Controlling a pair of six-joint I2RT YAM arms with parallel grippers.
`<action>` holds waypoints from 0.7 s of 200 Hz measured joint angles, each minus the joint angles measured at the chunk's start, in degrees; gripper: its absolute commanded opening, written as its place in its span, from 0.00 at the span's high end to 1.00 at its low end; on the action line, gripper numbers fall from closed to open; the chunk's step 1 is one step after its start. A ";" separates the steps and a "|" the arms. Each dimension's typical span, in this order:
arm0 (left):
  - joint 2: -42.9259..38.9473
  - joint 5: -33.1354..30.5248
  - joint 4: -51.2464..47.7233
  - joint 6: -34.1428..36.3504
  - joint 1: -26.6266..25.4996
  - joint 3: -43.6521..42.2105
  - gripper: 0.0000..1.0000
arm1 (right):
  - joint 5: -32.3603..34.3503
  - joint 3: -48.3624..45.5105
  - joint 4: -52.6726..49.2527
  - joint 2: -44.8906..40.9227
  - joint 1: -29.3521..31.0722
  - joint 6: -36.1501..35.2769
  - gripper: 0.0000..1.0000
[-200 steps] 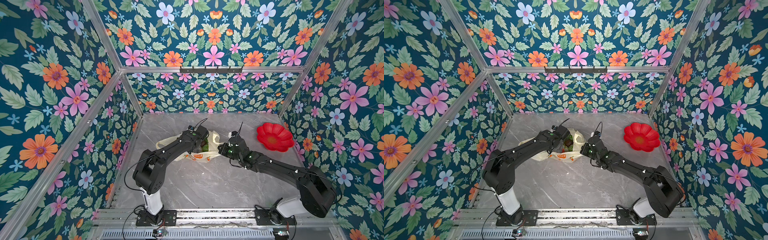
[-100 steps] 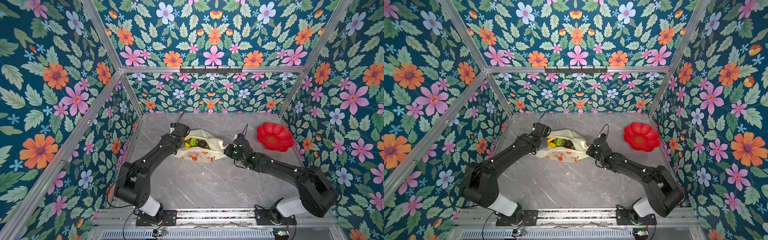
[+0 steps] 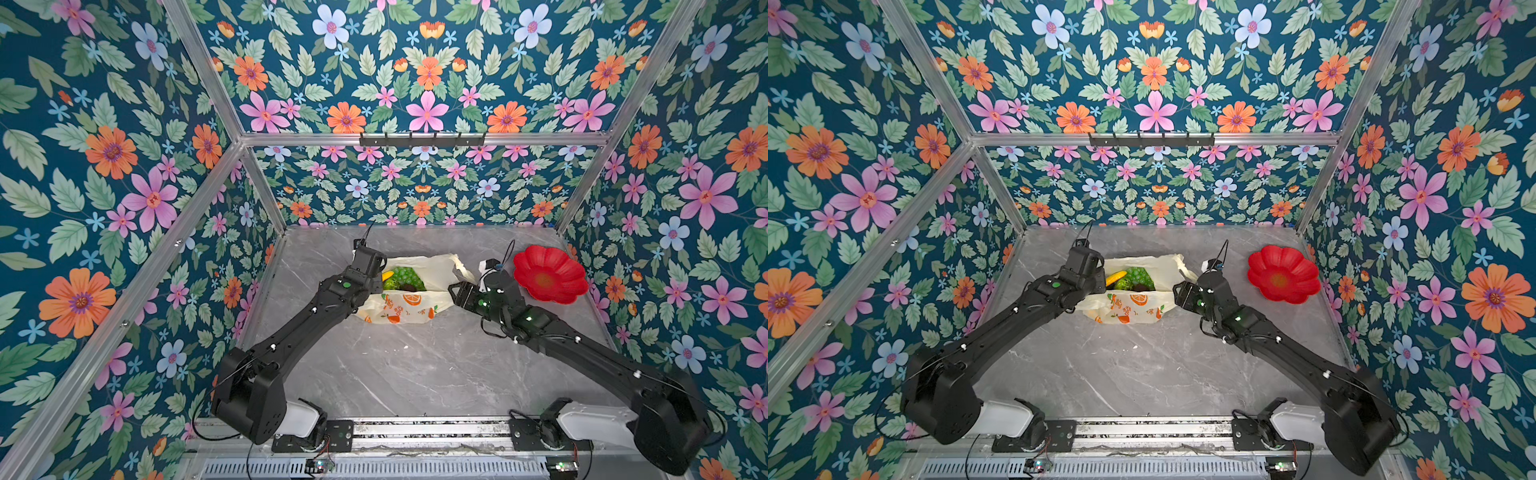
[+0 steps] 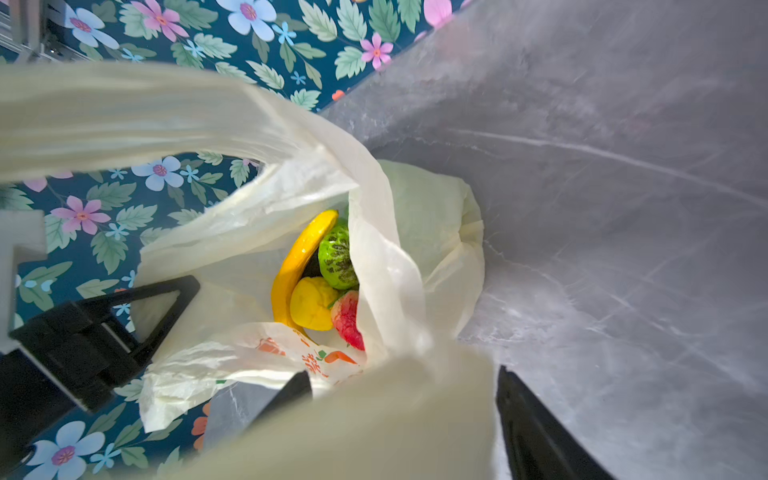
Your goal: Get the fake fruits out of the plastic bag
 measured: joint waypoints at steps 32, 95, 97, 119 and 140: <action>-1.29 -1.68 1.77 1.01 -1.62 -1.18 1.00 | 7.30 6.19 -10.05 -7.15 4.20 -6.14 0.32; -1.77 -3.30 3.61 1.95 -3.65 -2.25 1.00 | 10.27 23.69 -17.29 1.99 12.07 -15.43 0.34; -1.84 -3.32 3.69 1.95 -3.69 -2.34 1.00 | 10.27 24.13 -17.49 2.54 12.07 -15.61 0.34; -2.47 -3.67 4.11 1.97 -4.04 -3.13 1.00 | 9.31 29.99 -19.45 10.93 11.76 -17.27 0.29; -3.30 -3.80 4.70 1.99 -4.37 -4.20 1.00 | 7.96 34.62 -21.22 18.71 9.27 -17.79 0.26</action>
